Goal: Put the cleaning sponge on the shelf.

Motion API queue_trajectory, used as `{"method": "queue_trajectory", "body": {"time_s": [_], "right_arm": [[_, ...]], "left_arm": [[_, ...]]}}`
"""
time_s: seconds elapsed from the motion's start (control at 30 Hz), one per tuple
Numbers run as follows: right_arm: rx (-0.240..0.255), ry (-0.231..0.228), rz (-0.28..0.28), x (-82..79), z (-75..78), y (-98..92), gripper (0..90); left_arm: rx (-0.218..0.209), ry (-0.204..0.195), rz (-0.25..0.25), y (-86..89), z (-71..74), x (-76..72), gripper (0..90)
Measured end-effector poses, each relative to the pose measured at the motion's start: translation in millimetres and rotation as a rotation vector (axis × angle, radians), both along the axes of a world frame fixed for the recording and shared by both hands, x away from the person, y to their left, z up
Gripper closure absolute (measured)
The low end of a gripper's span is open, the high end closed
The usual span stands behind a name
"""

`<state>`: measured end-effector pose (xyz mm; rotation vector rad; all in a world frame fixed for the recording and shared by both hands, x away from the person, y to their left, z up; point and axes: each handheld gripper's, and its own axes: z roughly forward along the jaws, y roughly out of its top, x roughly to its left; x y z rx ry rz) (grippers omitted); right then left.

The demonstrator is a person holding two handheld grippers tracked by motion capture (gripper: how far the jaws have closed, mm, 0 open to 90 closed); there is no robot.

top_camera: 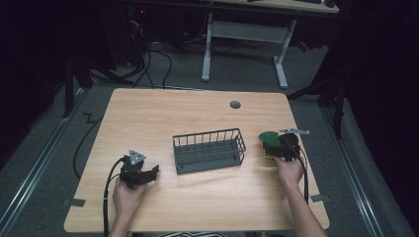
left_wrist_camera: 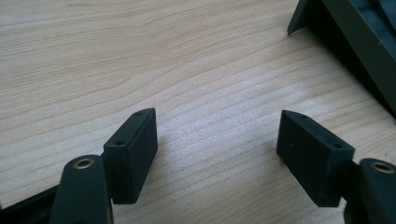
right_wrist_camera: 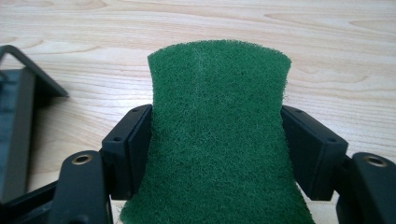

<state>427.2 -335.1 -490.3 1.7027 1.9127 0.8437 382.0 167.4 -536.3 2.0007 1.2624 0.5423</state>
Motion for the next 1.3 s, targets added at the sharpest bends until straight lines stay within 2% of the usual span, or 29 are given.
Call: {"method": "queue_trajectory", "body": {"time_s": [0.2, 0.37, 0.67, 0.8, 1.03, 1.3], "right_arm": [[0.018, -0.025, 0.021, -5.5, 6.5, 1.8, 30.5], [0.016, -0.019, 0.043, -6.7, 8.1, 4.8, 30.5], [0.080, -0.044, 0.091, -9.1, 18.4, 5.4, 30.5], [0.059, -0.059, 0.125, -11.8, 27.9, 8.1, 30.6], [0.068, -0.101, 0.169, -19.5, 44.1, 18.2, 30.6], [0.063, -0.119, 0.207, -20.7, 60.2, 27.5, 30.6]], "left_arm": [[0.002, -0.001, 0.001, -0.2, 0.0, -0.1, 29.7], [0.002, -0.001, 0.001, -0.3, -0.1, -0.1, 29.8], [0.003, -0.002, 0.006, -0.8, -0.1, -0.1, 29.7], [0.003, -0.001, 0.006, -0.7, -0.1, -0.1, 29.9], [0.002, -0.001, 0.006, -0.7, -0.1, -0.1, 29.7], [0.000, -0.001, 0.006, -0.5, -0.1, 0.0, 29.6]]}}
